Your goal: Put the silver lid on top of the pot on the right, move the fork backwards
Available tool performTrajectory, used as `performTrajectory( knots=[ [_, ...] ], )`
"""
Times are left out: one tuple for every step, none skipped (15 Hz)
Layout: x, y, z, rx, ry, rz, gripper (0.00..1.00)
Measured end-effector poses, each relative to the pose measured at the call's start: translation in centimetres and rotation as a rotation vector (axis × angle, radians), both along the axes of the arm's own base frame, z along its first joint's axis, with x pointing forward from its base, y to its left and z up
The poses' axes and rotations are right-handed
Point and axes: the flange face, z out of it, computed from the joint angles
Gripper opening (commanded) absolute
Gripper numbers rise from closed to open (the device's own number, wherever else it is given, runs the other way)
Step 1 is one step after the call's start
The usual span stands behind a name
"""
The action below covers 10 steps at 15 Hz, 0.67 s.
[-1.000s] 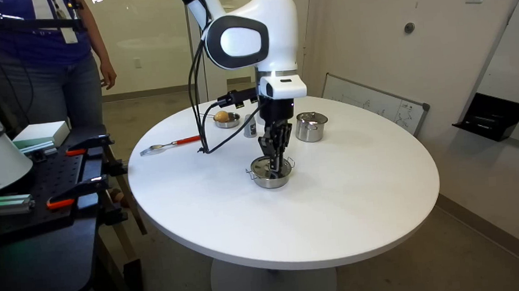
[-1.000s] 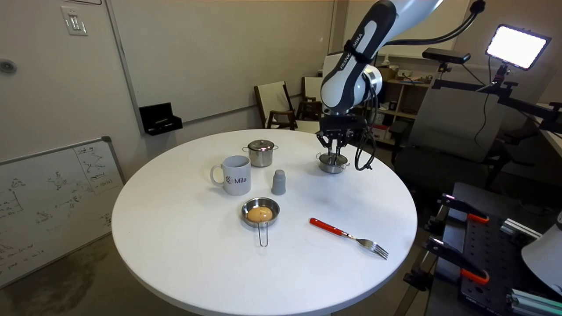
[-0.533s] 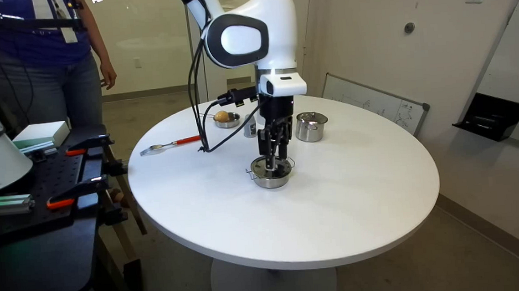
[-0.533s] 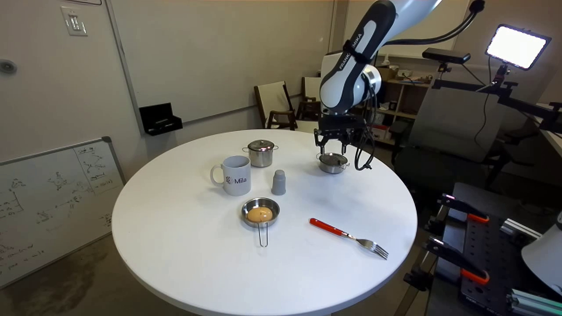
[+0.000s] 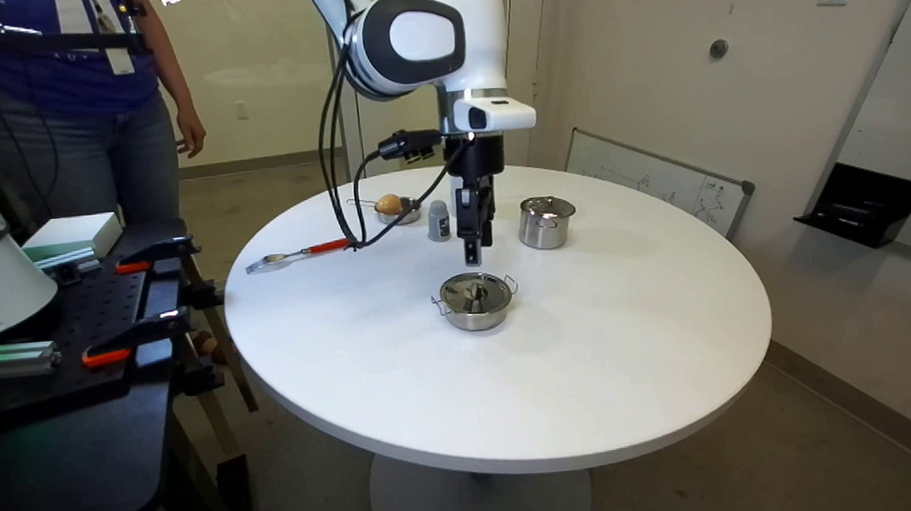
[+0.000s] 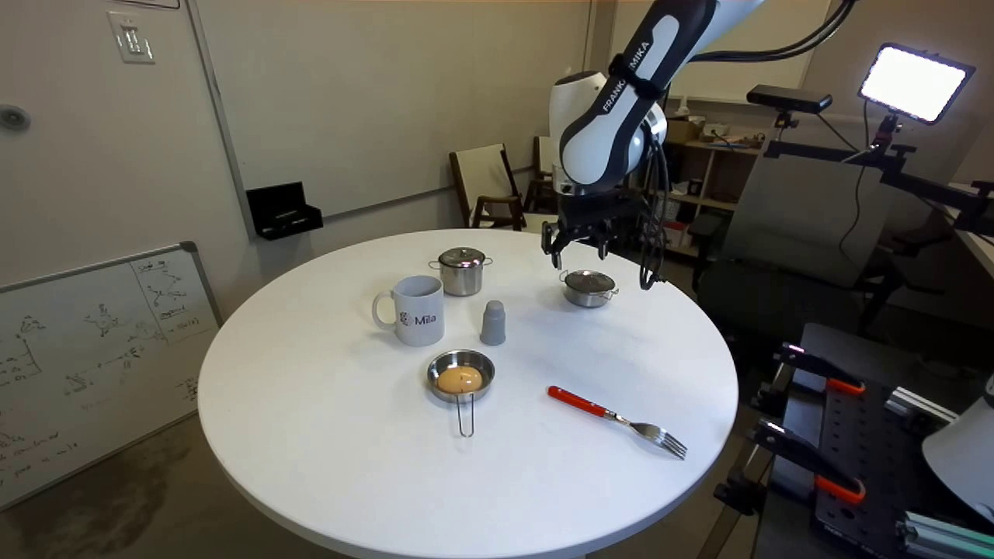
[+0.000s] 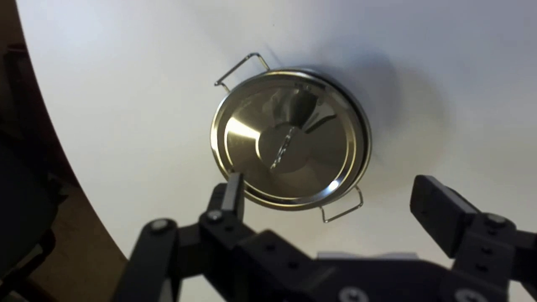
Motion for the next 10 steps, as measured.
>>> performTrajectory(
  knots=[
    [-0.3,0.9,0.0,0.013,0.014,0.05,1.0],
    [-0.7,1.8,0.0,0.028,0.03,0.098,1.0],
    [-1.3,2.6,-0.1,0.044,0.047,0.148,1.0],
    [-2.0,3.5,-0.3,0.061,0.066,0.198,1.0],
    [-2.7,4.2,-0.5,0.08,0.084,0.246,1.0],
    [-3.5,4.9,-0.7,0.101,0.103,0.293,1.0],
    [-4.4,5.6,-0.9,0.125,0.121,0.338,1.0],
    [-5.2,6.1,-1.1,0.146,0.14,0.387,1.0],
    [-5.6,6.2,-1.3,0.152,0.147,0.394,1.0],
    [-5.6,6.2,-1.3,0.151,0.147,0.392,1.0]
  ],
)
